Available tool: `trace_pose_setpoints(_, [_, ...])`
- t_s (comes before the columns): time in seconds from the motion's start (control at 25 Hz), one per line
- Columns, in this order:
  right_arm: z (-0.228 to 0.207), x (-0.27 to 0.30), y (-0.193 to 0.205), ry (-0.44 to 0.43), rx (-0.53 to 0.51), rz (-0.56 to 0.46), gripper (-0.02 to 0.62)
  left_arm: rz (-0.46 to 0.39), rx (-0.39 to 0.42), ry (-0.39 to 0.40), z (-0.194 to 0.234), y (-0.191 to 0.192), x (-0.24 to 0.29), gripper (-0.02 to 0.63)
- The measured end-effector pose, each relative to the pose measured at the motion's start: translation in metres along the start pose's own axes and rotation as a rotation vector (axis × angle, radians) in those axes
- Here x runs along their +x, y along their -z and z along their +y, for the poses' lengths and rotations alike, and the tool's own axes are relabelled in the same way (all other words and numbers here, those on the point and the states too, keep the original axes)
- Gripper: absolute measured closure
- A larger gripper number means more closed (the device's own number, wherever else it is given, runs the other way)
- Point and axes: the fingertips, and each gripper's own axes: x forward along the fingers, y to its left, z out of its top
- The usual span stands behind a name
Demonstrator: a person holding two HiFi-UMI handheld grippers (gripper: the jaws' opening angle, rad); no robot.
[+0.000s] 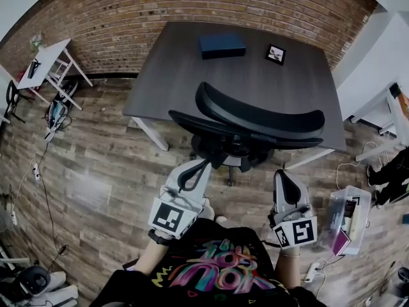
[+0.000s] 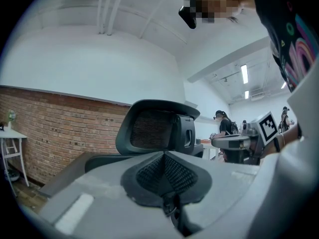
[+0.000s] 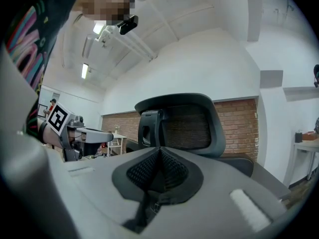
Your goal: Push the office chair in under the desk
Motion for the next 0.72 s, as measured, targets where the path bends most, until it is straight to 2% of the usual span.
trace_pose_setpoints(0.72, [-0.0044,0.0059,0.0054,0.016,0.009,0.017,0.595,-0.001,0.001,0.006,0.0065,-0.0008,0.0039,0.605])
